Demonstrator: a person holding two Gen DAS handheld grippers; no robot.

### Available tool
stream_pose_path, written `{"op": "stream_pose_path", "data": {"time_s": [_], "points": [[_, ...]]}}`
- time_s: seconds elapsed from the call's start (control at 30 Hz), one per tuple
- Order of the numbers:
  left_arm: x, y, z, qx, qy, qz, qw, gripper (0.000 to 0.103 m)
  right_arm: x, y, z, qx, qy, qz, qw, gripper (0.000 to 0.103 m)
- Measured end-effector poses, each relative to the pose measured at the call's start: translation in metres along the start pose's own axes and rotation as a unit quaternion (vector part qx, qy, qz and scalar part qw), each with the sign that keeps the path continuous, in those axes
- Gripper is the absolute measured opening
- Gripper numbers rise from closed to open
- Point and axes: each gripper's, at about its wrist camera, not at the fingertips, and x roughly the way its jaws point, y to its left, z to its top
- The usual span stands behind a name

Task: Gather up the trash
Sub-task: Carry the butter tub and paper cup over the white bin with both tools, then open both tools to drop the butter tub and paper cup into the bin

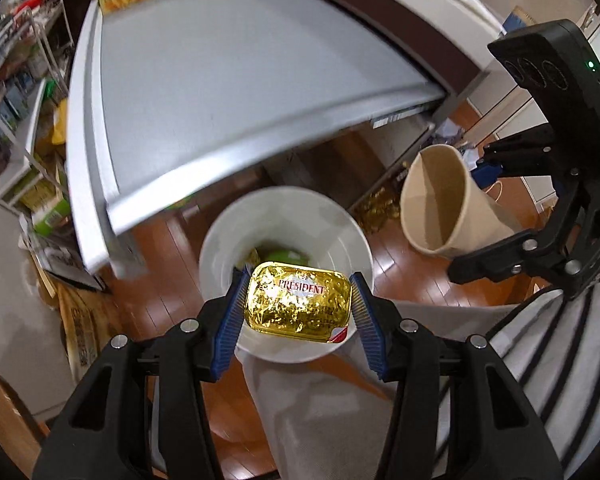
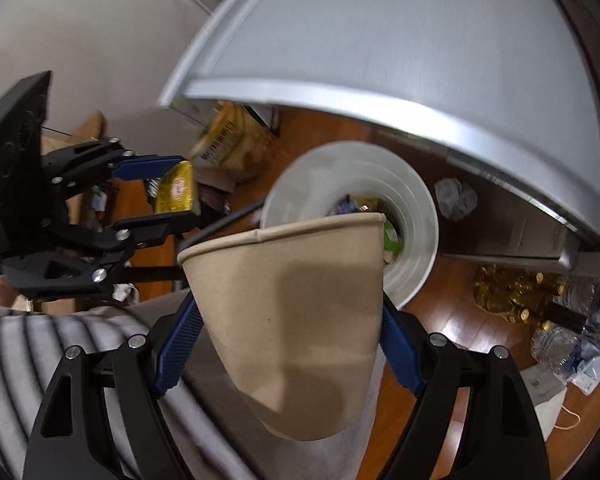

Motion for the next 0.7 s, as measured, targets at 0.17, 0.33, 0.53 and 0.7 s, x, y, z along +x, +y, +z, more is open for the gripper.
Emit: {"op": "stream_pose_path", "data": {"time_s": [0.17,0.33,0.53,0.7], "points": [[0.024,0.002,-0.007,-0.007,0.024,0.003,0.9997,0.052,0.033,-0.012,-0.003,0.02,0.019,-0.036,0.999,0.08],[0.039,0.005,-0.005,-0.007,0.035,0.008,0.9993,0.052,0.049,-0.021,0.003,0.052,0.015,-0.069,0.996,0.085],[0.054,0.006,-0.001,-0.002,0.045,0.012,0.9989,0.052,0.045,-0.027,-0.001,0.046,0.012,-0.092,0.995,0.088],[0.075,0.007,0.0,0.0,0.065,0.015,0.9978,0.053,0.035,-0.028,-0.006,0.056,-0.001,-0.091,0.994,0.088]]}}
